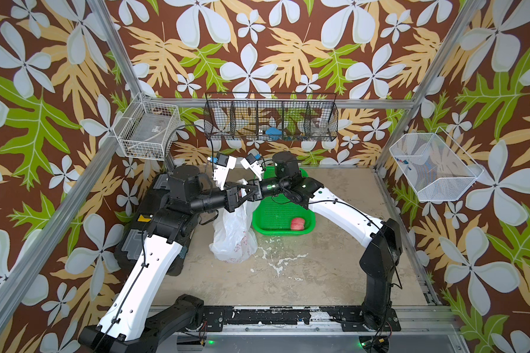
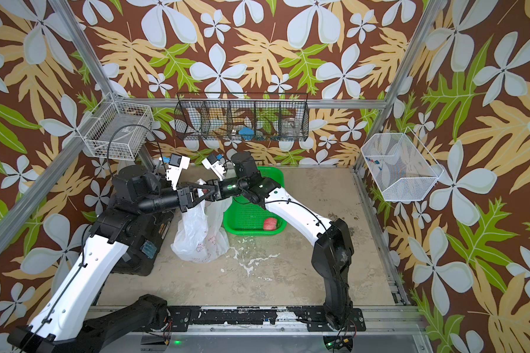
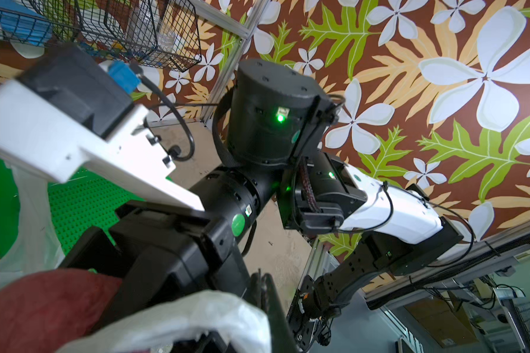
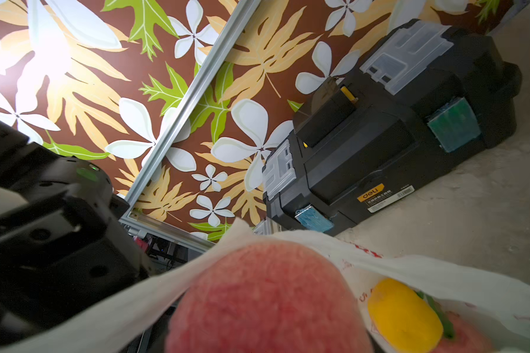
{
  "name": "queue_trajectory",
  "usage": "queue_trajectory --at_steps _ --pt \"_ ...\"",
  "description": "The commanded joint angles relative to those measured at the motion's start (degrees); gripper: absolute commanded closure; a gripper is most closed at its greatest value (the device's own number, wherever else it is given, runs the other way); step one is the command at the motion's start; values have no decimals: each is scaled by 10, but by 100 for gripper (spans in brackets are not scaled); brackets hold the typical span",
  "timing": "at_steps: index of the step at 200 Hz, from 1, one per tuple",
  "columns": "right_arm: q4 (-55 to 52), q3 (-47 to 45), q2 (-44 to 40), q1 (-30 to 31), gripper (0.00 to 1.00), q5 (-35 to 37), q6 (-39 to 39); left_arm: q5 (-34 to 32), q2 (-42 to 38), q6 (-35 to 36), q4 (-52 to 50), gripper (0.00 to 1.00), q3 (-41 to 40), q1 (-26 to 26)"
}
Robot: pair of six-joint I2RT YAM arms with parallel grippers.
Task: Place the peach into a plastic bag & tie a knot
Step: Place the peach in the plastic bag.
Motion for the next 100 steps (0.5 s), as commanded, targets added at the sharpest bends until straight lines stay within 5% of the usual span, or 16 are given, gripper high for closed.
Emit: queue_trajectory --at_steps 1,48,100 --pt "-54 9 19 21 72 -61 -42 6 -8 24 9 100 -14 -1" --pt "-93 -103 31 22 74 -25 -101 -31 -26 65 0 100 -35 -1" --pt "-240 -9 95 24 73 124 -171 -62 -35 85 8 100 -63 -1"
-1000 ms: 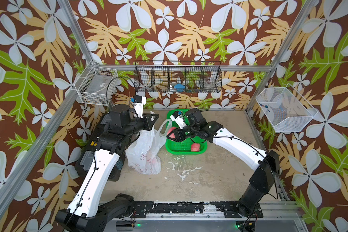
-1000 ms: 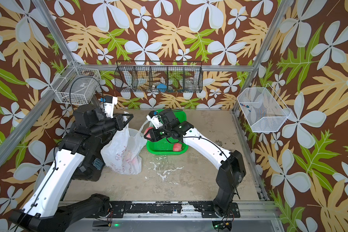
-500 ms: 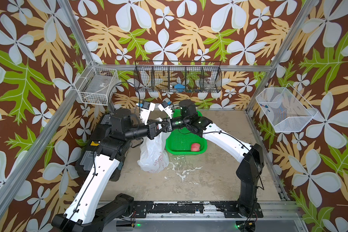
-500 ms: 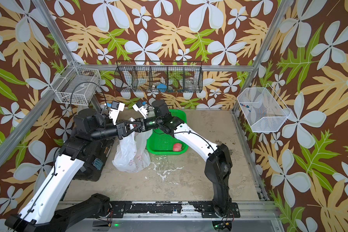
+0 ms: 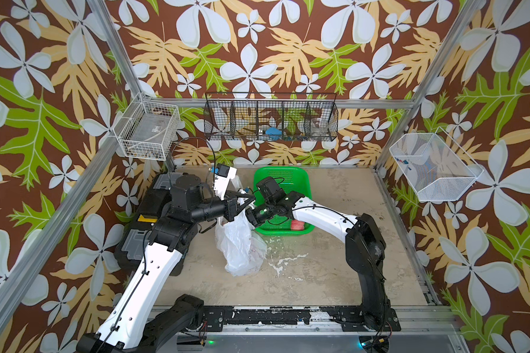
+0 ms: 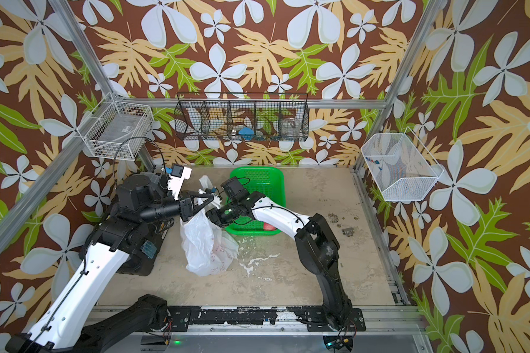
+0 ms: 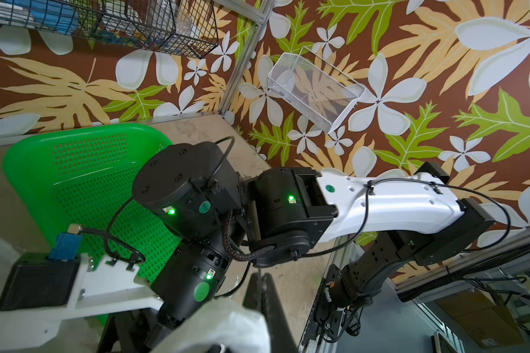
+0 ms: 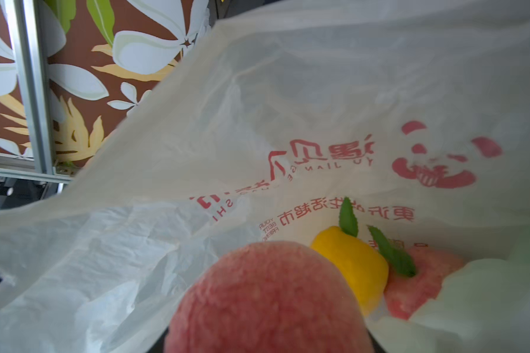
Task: Place the peach into a plastic bag & tie a knot
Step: Place the peach in the plastic bag.
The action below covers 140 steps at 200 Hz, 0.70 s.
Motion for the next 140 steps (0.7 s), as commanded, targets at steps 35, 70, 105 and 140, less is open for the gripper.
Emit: queue_trajectory --at_steps 35,70,105,140 --pt "-135 55 23 -1 73 256 -60 -62 -4 39 -15 100 23 -1" --pt "-141 62 13 9 65 268 -60 -66 -25 45 -14 100 -5 -1" --pt "-190 112 19 21 24 275 -70 -71 -27 47 -20 100 -3 -1" --pt "-169 115 -34 0 12 241 -54 -84 -35 49 -23 100 -15 -1"
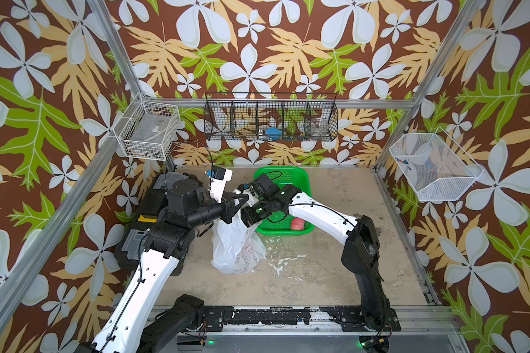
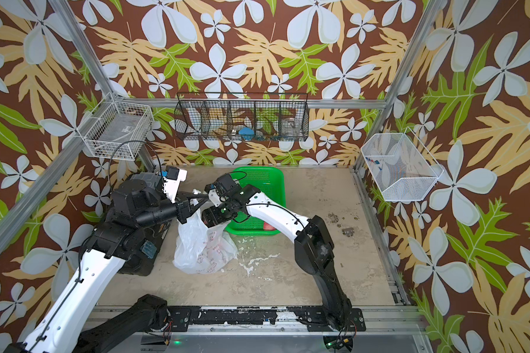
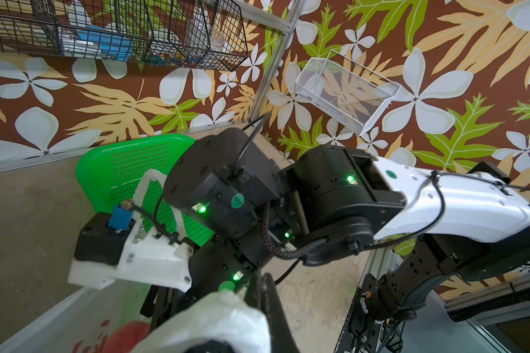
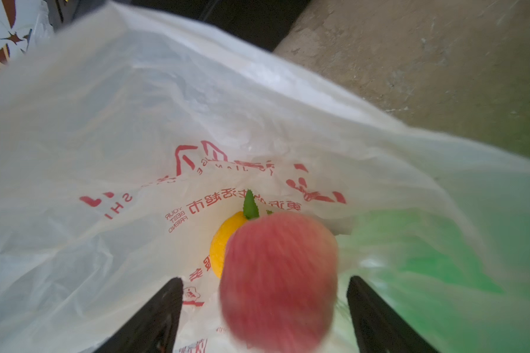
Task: Place the peach into a plastic bag & tie a knot
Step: Place the peach in the plastic bag, then pick up the peach from the basket.
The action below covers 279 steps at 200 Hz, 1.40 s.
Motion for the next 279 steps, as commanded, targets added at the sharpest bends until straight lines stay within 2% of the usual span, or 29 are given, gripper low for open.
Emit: queue_trajectory --at_steps 1,31,51,71,98,110,144,162,205,223,252,279 --pt "3 10 -29 -16 12 -21 11 -11 -4 9 -3 100 -5 -1" --pt "4 11 -60 -48 12 -33 19 -15 -7 11 -3 100 -5 -1" --pt "10 -19 -94 -83 15 -26 21 -43 -6 14 -13 100 1 0" --pt "12 -92 -137 -123 17 70 0 -91 -4 23 -27 100 10 0" --pt "-38 -176 -123 -140 17 271 -55 -106 -4 23 -24 100 17 0" --pt "-62 -189 -103 -140 16 304 -58 -103 -4 20 -22 100 18 0" --pt "-40 -226 -79 -133 13 361 -50 -100 -3 18 -15 100 13 -1" --pt "-36 -231 -52 -133 12 369 -53 -97 -2 17 -13 100 13 -3" --pt "-15 -247 -10 -133 16 339 -44 -99 3 19 -16 100 20 -7" --pt "-14 -249 -3 -133 23 340 -41 -99 5 19 -16 100 20 -8" --pt "-11 -240 -29 -133 41 339 -36 -98 12 19 -16 100 26 -11" --pt "-8 -208 -69 -133 51 312 -38 -90 22 18 -13 100 33 -14"
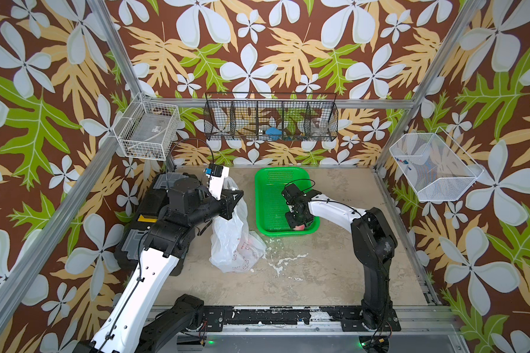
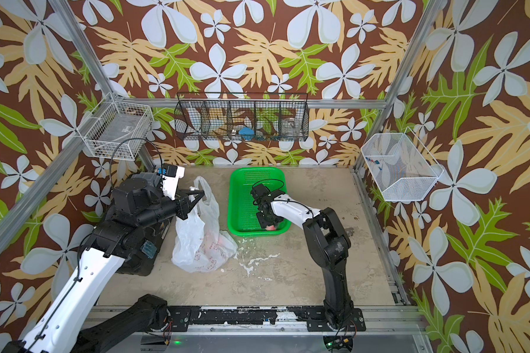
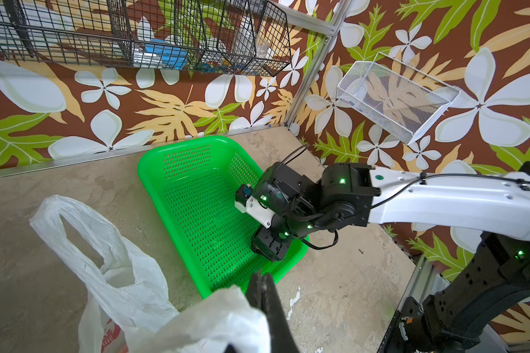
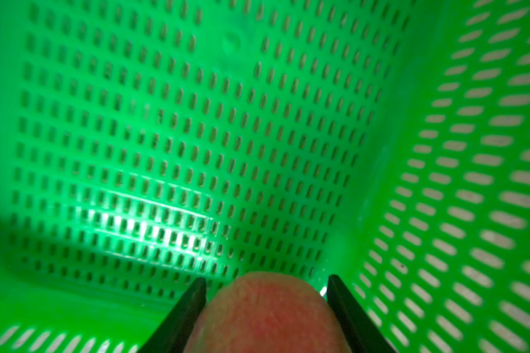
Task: Place the peach into a plastic bag & tie a knot
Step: Pick up the peach from the basket, then place the peach in the plastic bag.
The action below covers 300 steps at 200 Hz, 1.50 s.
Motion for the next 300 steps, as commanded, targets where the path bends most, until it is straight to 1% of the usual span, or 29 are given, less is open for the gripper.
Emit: queue_trajectory --at_steps 1,10,22,41,52,65,82,92,105,135,155,176,201,215,228,233,243,251,265,275,286,300 --pt "11 28 -30 0 52 -27 1 11 8 5 11 100 9 -2" --pt "18 47 -42 2 56 -62 1 18 12 3 12 100 12 -3" --pt "35 86 -58 7 59 -133 4 25 15 0 11 100 15 -3" --pt "79 141 -67 20 64 -288 29 24 8 3 -2 100 18 -3" --pt "97 176 -57 35 65 -369 42 23 -2 11 -12 100 14 -3" --pt "85 240 -26 58 67 -440 40 28 -13 19 -21 100 7 -3" --pt "34 343 32 87 69 -488 17 51 -19 22 -24 100 -5 -3" --pt "23 373 54 97 72 -522 14 63 -21 23 -23 100 -6 -3" --pt "45 354 52 102 75 -560 20 69 -21 27 -24 100 0 -3" --pt "61 310 39 115 79 -601 2 73 -18 30 -23 100 3 -9" --pt "97 296 51 126 80 -633 21 86 -16 29 -16 100 3 -14" --pt "109 332 96 144 80 -647 43 96 -11 24 -9 100 5 -17" --pt "145 383 154 159 80 -661 107 112 -8 18 -1 100 5 -19" --pt "153 401 174 165 80 -650 131 116 -8 17 0 100 6 -20" --pt "128 407 190 165 78 -616 130 114 -10 18 -1 100 8 -20" --pt "113 406 194 165 77 -592 124 113 -10 19 -2 100 8 -21" --pt "74 406 204 162 75 -522 105 111 -12 20 -3 100 6 -20" --pt "44 407 208 160 71 -463 90 110 -13 20 -2 100 5 -21" --pt "11 407 206 158 60 -359 70 107 -15 21 -3 100 3 -21" --pt "2 403 199 157 50 -311 63 103 -18 23 -4 100 2 -21" --pt "2 400 189 156 38 -298 57 98 -19 25 -6 100 2 -20" --pt "5 399 174 153 24 -318 55 95 -19 26 -7 100 3 -20"
